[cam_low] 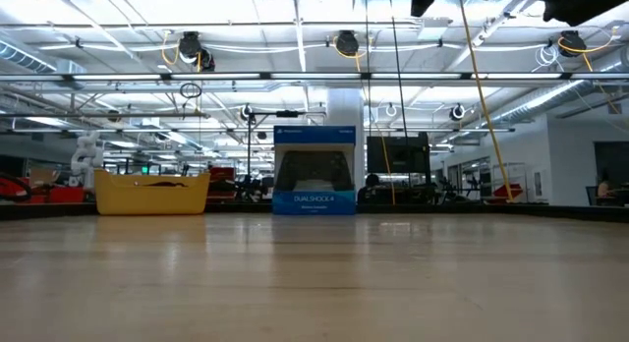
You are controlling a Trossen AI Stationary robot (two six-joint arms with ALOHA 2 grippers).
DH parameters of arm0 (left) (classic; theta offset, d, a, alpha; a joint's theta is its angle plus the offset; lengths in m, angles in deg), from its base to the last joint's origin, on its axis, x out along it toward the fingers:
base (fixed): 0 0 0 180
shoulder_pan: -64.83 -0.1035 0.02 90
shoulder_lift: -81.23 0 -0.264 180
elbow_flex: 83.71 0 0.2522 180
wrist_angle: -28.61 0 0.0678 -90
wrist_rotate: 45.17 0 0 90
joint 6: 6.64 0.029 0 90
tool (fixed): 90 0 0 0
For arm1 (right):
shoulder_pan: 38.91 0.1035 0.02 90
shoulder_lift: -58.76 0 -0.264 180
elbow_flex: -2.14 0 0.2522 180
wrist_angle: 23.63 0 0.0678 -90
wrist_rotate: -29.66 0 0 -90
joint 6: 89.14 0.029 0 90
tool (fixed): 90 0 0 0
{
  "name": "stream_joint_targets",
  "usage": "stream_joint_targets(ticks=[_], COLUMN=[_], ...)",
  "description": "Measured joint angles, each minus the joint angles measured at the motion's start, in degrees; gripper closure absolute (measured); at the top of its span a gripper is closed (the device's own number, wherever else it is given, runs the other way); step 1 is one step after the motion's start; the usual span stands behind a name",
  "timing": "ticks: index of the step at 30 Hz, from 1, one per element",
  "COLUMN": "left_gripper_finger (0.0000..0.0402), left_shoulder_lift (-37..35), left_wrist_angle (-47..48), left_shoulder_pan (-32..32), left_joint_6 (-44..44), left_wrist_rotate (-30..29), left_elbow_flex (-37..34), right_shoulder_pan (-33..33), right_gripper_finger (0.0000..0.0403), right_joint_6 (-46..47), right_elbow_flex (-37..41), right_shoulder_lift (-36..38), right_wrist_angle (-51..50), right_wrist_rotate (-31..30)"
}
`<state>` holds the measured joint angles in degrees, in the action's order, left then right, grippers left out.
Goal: Pick and place USB-C Cables
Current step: Put the blue charger cable into the yellow bin
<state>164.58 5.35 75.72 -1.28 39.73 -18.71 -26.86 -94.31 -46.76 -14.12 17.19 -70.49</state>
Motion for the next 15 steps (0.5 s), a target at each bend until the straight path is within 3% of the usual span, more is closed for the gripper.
stream_joint_targets(ticks=[15], left_gripper_finger=[0.019], left_shoulder_lift=[0.17], left_wrist_angle=[-1.05], left_shoulder_pan=[0.13], left_joint_6=[0.12], left_wrist_rotate=[-2.52], left_elbow_flex=[0.0], right_shoulder_pan=[-0.06], right_gripper_finger=[0.0376], right_joint_6=[-0.26], right_elbow_flex=[-5.2], right_shoulder_lift=[-7.87], right_wrist_angle=[-0.08], right_wrist_rotate=[2.83])
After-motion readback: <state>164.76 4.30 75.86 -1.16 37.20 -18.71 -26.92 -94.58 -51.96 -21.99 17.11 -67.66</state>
